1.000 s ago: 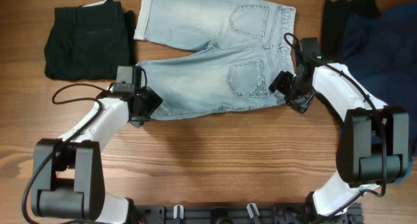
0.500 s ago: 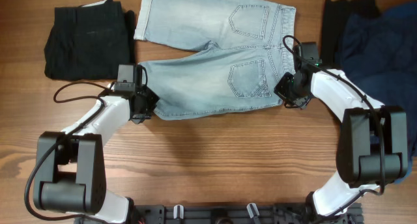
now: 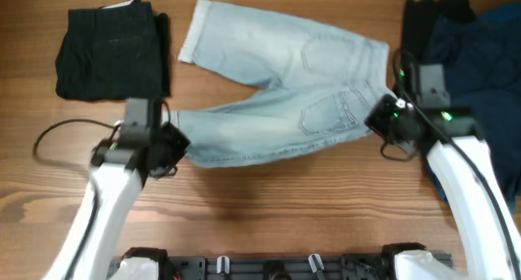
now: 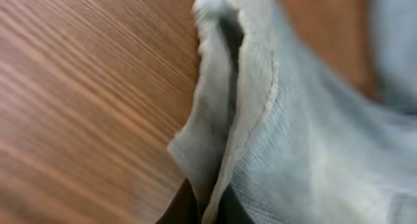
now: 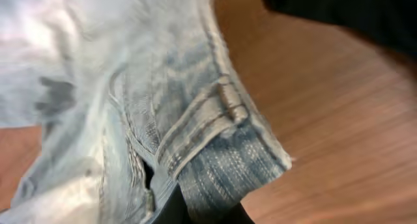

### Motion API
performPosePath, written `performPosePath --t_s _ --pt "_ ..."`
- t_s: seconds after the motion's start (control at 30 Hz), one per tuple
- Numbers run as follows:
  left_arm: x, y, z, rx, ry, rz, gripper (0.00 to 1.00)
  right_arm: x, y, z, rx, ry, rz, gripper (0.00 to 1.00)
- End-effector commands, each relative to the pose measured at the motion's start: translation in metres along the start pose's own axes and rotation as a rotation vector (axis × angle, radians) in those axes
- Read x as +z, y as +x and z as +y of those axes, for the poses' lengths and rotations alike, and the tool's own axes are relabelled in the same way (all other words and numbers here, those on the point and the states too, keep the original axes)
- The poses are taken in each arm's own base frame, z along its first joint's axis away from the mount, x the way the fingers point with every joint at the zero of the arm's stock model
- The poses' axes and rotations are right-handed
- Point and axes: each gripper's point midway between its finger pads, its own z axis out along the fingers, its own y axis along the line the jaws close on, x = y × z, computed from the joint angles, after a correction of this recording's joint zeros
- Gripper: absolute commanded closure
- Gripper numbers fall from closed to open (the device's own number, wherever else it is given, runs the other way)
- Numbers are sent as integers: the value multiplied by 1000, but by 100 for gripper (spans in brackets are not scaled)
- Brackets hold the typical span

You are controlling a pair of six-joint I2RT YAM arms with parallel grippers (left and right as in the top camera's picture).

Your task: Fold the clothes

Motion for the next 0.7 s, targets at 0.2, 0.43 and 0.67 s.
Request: performPosePath --t_s 0.2,0.43,0.67 --pt "-75 10 19 24 98 -161 96 -44 33 -43 2 105 9 96" --pt "-72 -34 -11 43 153 -323 96 -48 23 -42 29 94 -53 96" --pt "-17 -74 -38 141 89 -371 96 0 18 -42 12 138 -19 96"
